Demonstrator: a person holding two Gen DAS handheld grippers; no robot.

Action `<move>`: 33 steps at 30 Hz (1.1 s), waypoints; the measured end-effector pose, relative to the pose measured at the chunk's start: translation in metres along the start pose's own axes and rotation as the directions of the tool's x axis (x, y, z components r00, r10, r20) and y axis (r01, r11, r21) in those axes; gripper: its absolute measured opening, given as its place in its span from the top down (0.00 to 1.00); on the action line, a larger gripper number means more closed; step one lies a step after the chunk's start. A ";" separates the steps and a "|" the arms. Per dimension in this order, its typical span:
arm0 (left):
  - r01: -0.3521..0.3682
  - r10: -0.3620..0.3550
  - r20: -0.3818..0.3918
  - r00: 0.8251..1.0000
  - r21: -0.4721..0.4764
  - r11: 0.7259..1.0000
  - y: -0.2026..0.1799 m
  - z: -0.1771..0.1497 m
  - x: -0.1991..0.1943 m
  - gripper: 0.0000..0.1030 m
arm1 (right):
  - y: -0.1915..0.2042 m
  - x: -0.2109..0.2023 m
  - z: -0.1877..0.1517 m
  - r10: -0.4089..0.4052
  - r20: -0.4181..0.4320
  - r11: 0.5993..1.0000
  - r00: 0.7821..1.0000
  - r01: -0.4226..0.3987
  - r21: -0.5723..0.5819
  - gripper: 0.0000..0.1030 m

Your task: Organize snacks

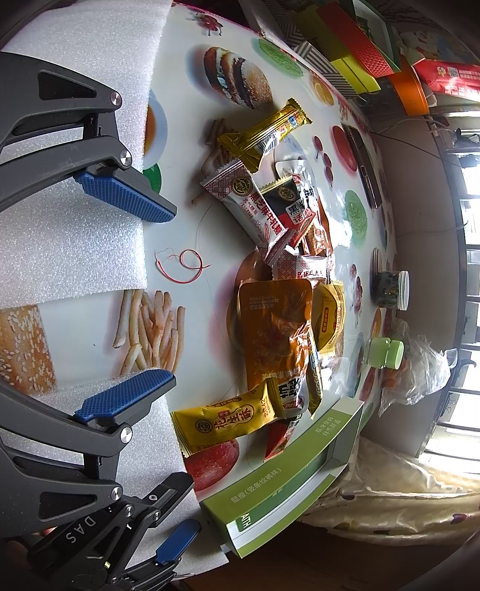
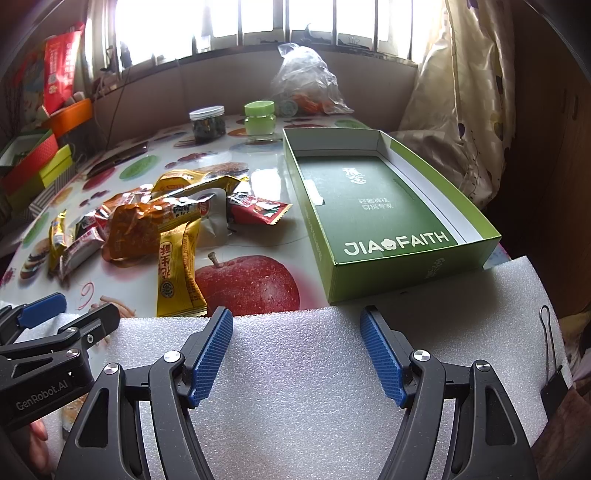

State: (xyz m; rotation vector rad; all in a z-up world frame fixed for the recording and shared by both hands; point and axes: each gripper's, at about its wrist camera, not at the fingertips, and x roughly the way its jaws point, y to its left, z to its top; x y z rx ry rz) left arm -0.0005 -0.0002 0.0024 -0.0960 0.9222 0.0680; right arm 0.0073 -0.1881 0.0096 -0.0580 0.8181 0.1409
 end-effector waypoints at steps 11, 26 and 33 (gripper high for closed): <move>0.000 0.000 0.001 1.000 0.000 1.000 -0.001 0.000 0.000 0.20 | 0.000 0.000 0.000 0.000 0.002 1.000 1.000 0.000 0.001 0.30; 0.018 -0.018 -0.009 1.000 0.012 1.000 0.001 0.003 0.000 0.20 | 0.000 0.000 0.001 0.004 -0.007 1.000 1.000 -0.004 -0.003 0.30; 0.017 -0.017 -0.011 1.000 0.021 1.000 0.006 0.004 -0.004 0.20 | -0.001 -0.007 0.011 0.074 -0.004 0.997 0.997 -0.074 -0.001 0.31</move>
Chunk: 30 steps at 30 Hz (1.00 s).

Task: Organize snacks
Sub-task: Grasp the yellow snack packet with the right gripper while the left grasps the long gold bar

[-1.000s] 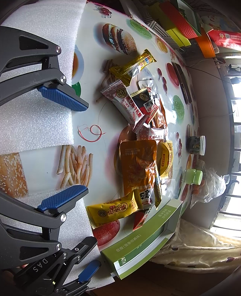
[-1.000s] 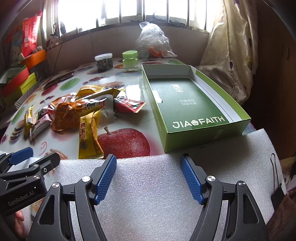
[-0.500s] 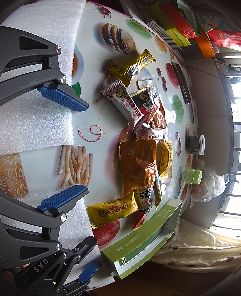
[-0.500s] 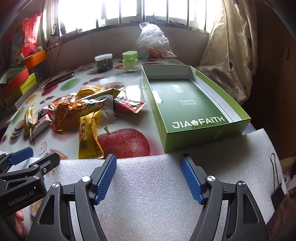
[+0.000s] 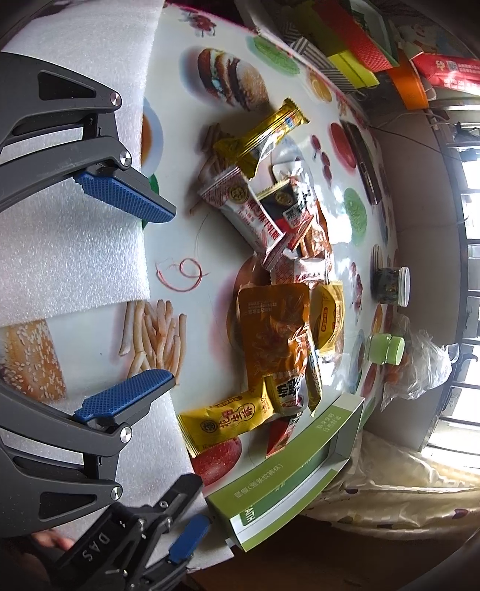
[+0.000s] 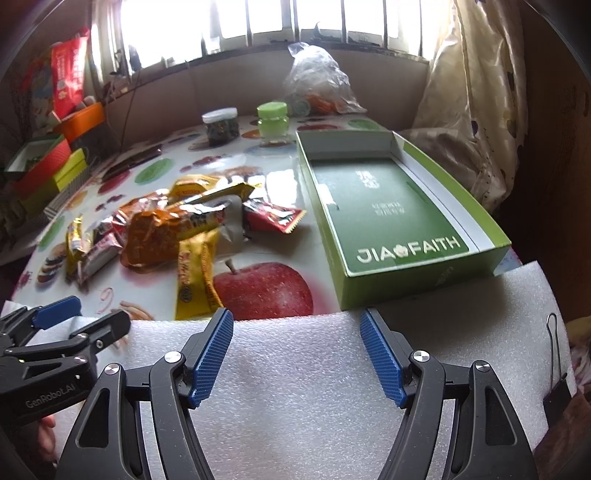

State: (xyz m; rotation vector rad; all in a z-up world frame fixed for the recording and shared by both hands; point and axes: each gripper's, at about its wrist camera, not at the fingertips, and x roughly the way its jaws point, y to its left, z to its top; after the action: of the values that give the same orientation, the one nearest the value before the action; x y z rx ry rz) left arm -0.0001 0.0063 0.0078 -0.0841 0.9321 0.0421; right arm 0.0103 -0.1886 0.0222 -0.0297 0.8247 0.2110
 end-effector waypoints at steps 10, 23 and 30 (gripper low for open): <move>-0.022 0.023 0.029 0.999 -0.023 0.999 0.011 0.005 -0.014 0.20 | 0.017 -0.003 0.018 0.069 0.026 0.997 0.997 -0.068 -0.038 0.31; -0.088 0.094 0.042 0.995 -0.129 0.988 0.067 0.021 -0.018 0.20 | 0.053 0.038 0.036 0.151 -0.071 0.984 0.986 -0.156 -0.081 0.31; -0.114 0.119 0.008 0.993 -0.214 0.970 0.110 0.030 -0.006 0.20 | 0.063 0.054 0.033 0.137 -0.115 0.982 0.984 -0.150 -0.116 0.39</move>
State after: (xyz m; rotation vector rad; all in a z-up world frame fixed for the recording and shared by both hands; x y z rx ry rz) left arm 0.0121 0.1188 0.0248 -0.2271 0.9090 0.2517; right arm 0.0574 -0.1143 0.0091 -0.0990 0.9206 0.3999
